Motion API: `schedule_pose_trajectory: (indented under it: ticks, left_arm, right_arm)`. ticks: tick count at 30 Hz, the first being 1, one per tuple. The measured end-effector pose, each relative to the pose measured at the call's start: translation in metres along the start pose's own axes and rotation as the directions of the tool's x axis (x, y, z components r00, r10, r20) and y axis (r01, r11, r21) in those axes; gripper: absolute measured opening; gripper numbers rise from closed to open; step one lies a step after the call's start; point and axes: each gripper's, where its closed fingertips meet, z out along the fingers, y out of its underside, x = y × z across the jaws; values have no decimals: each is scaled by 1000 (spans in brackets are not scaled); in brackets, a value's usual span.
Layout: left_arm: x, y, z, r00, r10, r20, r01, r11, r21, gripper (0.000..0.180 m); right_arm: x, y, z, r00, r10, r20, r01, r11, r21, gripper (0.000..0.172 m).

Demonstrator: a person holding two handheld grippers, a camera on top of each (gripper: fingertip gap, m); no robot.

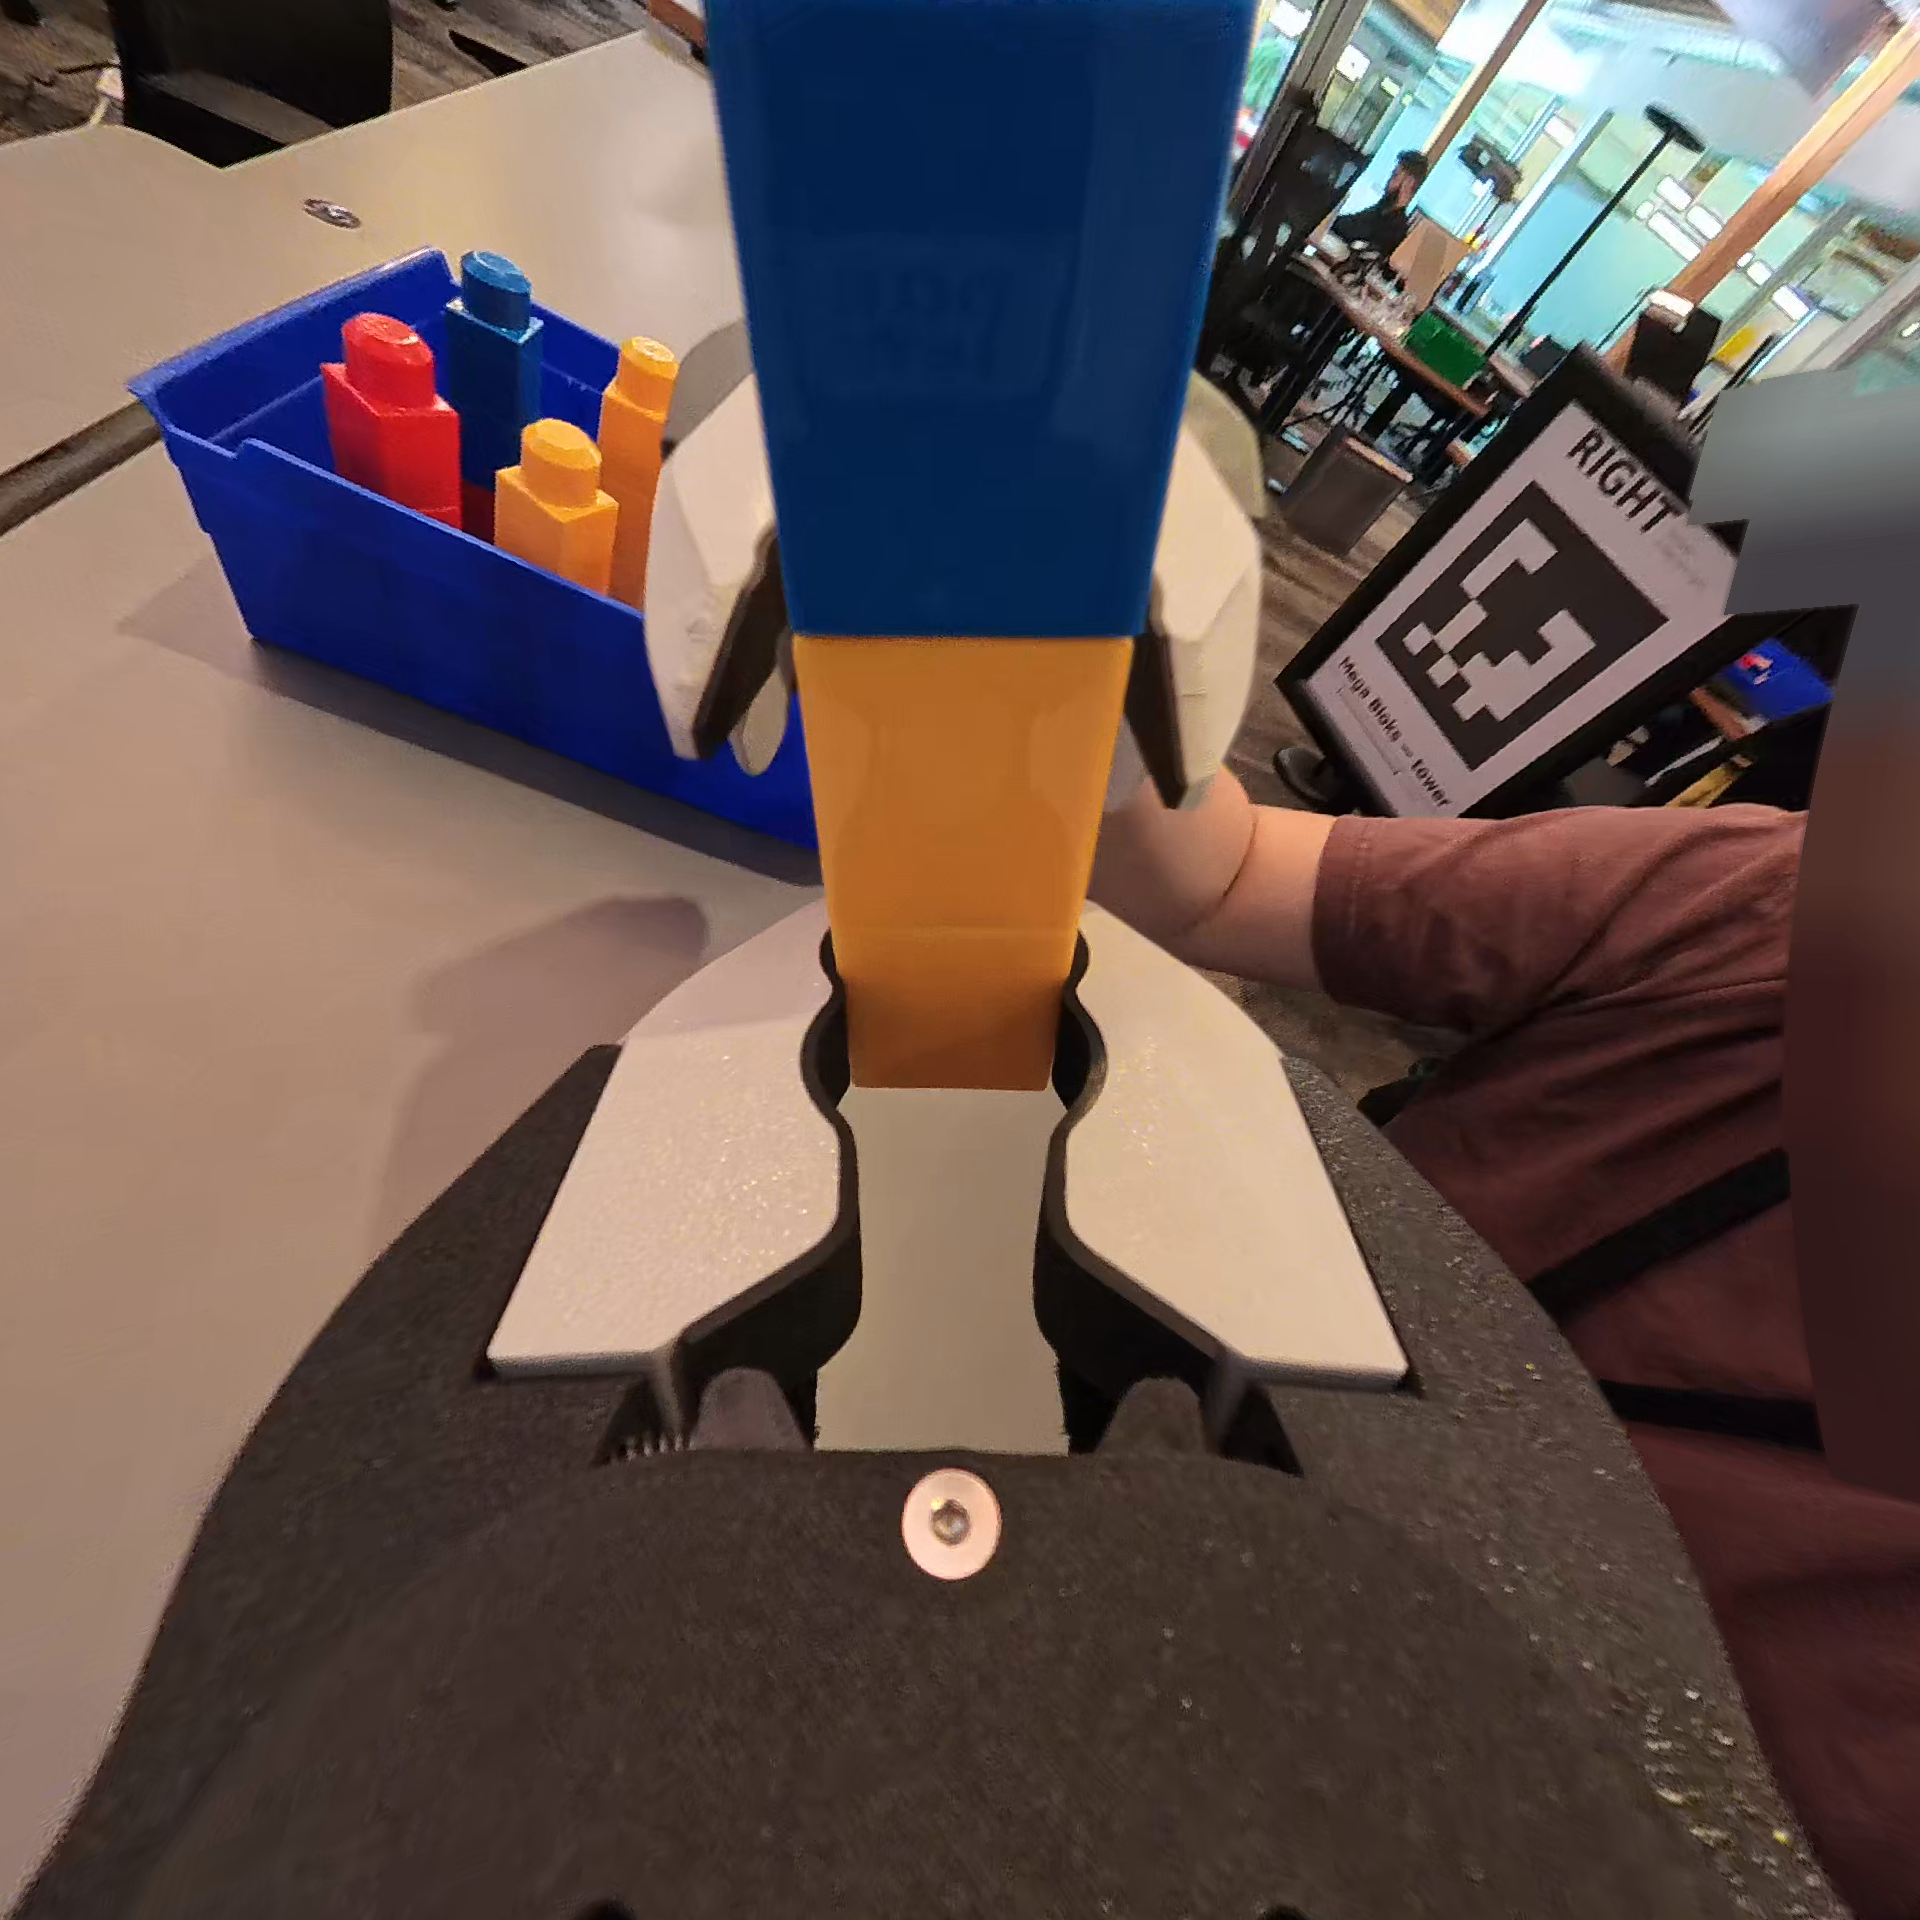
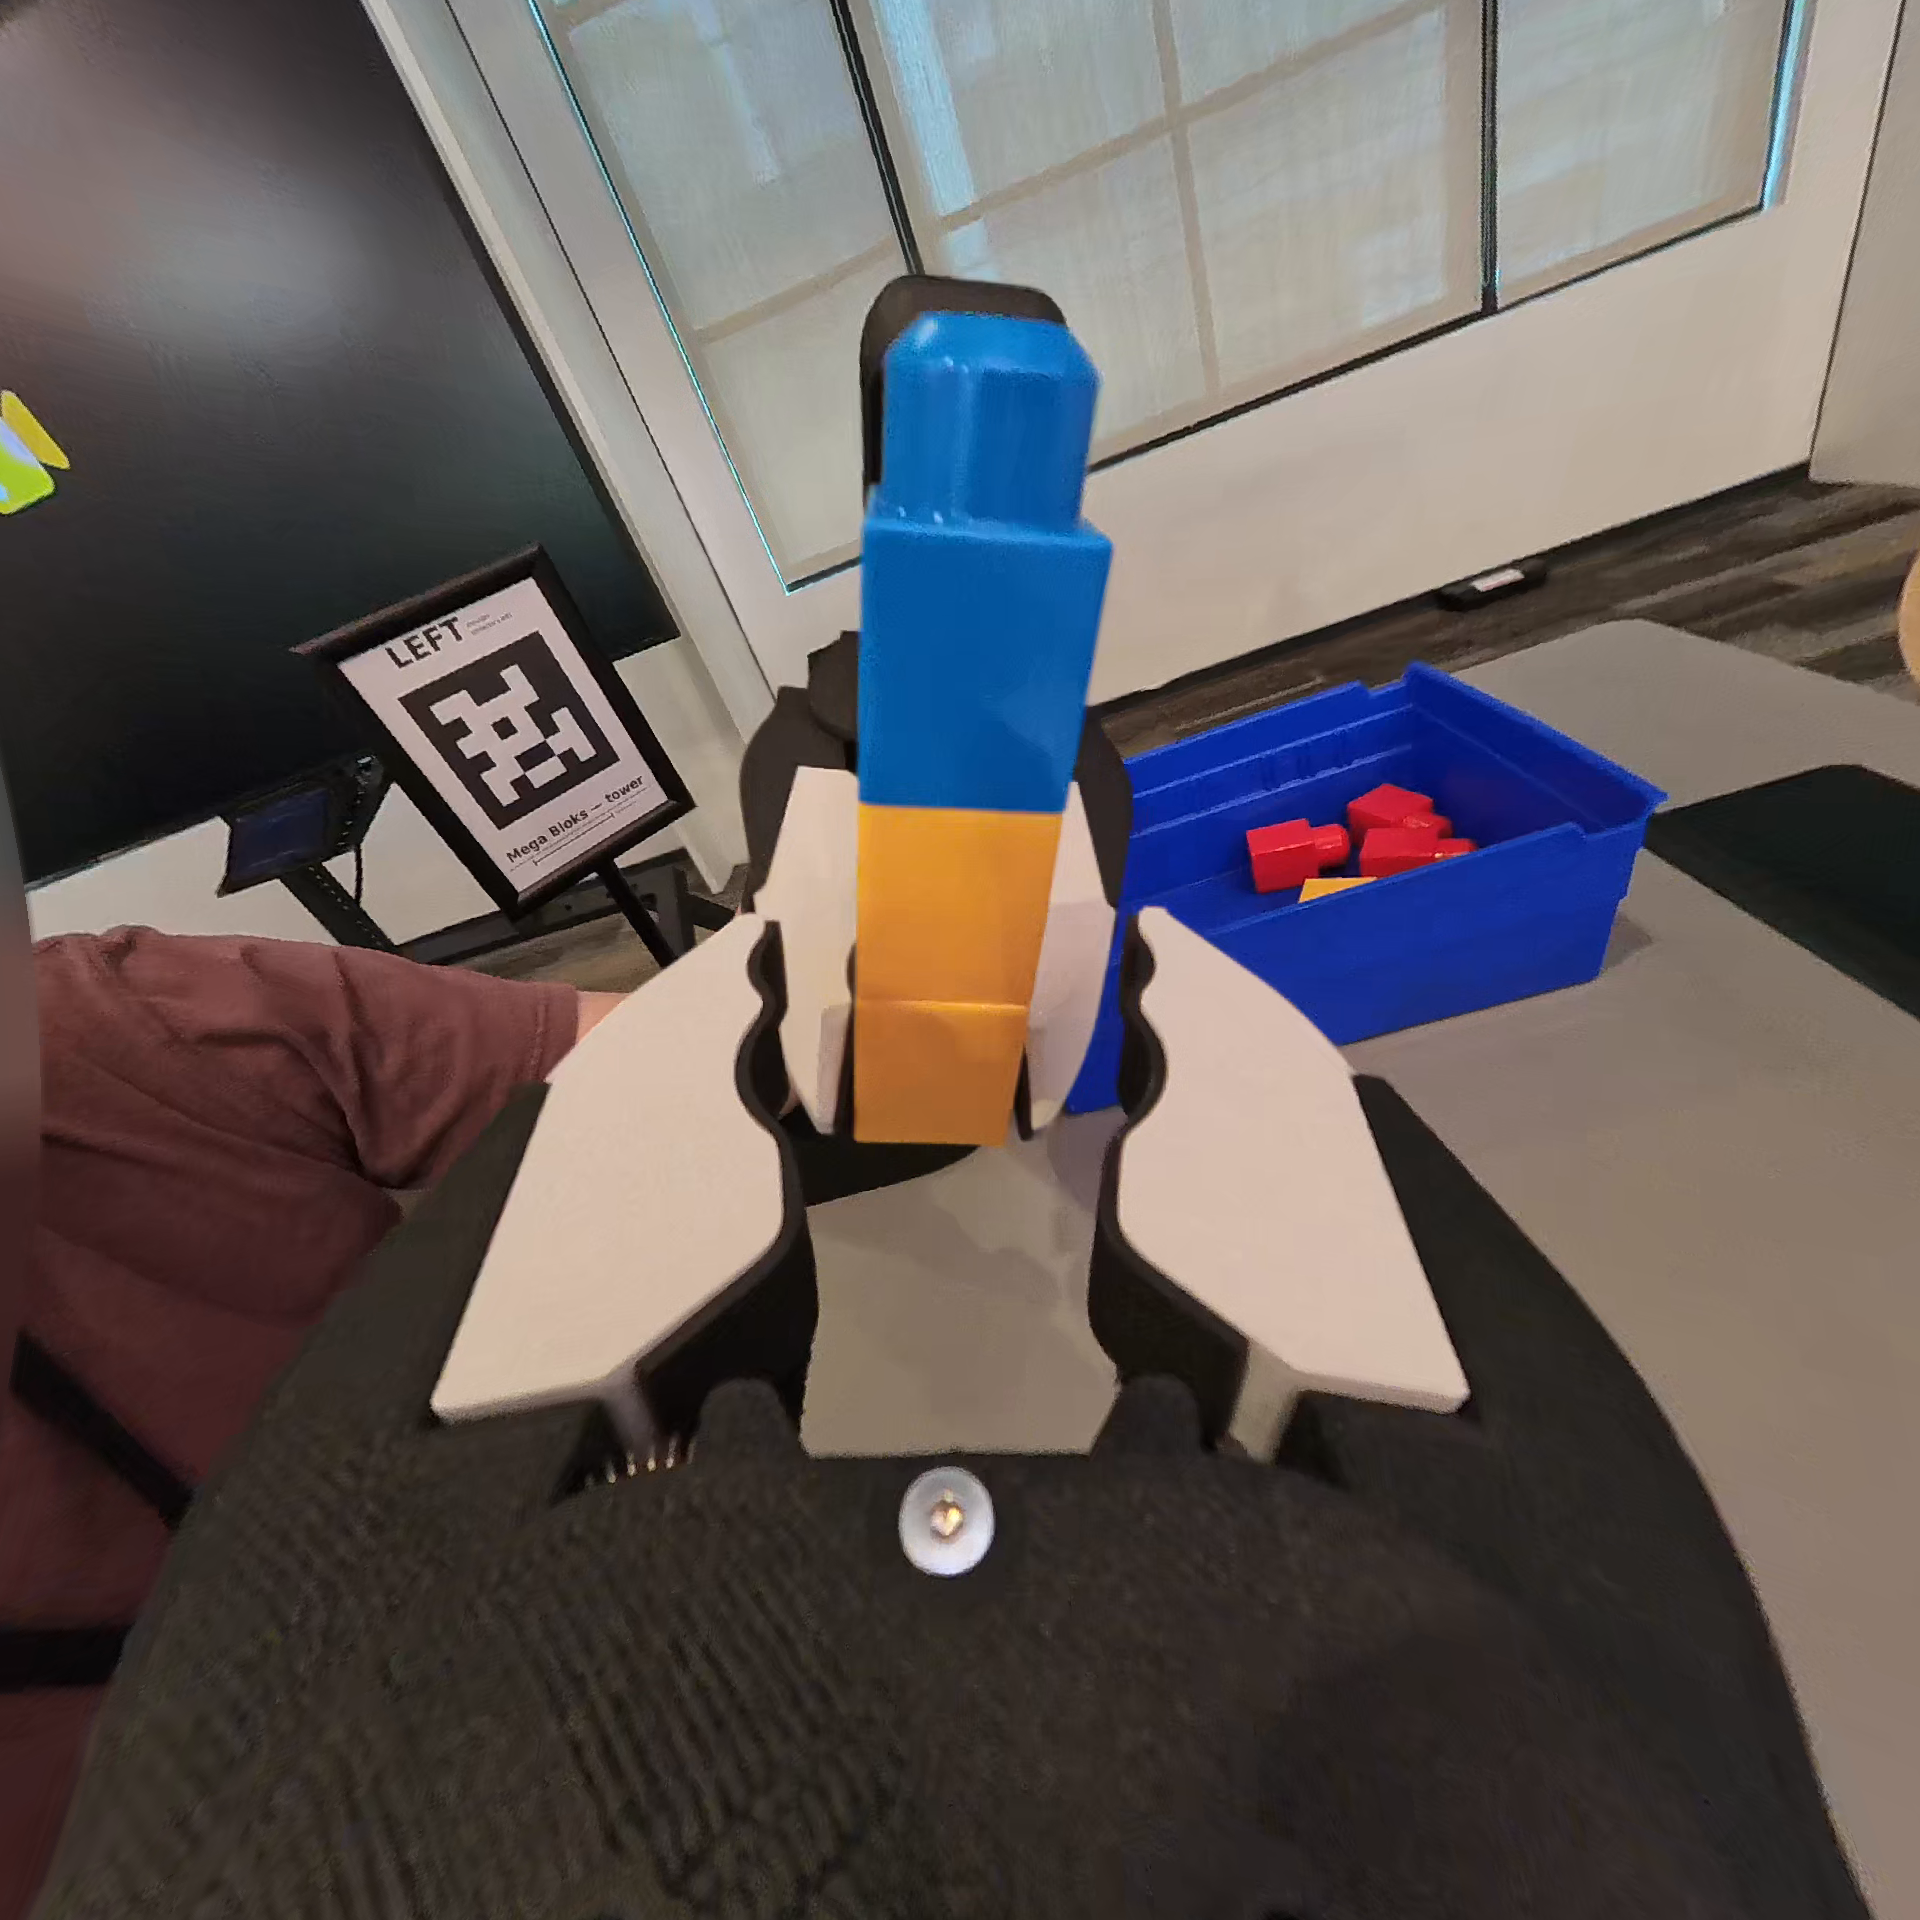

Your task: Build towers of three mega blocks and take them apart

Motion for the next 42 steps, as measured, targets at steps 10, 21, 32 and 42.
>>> schedule_pose_trajectory:
  ticks: [10, 21, 32, 42]
  left_arm:
    - [45, -10, -18, 936, 2, -353, 25, 997, 72, 36]
    - [11, -1, -6, 994, 99, -46, -99, 995, -7, 36]
    - [6, -3, -12, 977, 193, 93, -191, 981, -29, 58]
    - [4, -39, -76, 915, 232, 330, -280, 954, 107, 60]
  right_arm:
    - [-24, -25, -15, 974, 72, 214, -103, 985, 136, 62]
    - [-2, -14, -1, 1000, 5, -22, -3, 997, 78, 63]
    - [-13, -12, -20, 976, -197, -96, 189, 978, -82, 36]
    - [57, -2, -303, 320, -16, -947, 213, 976, 55, 36]
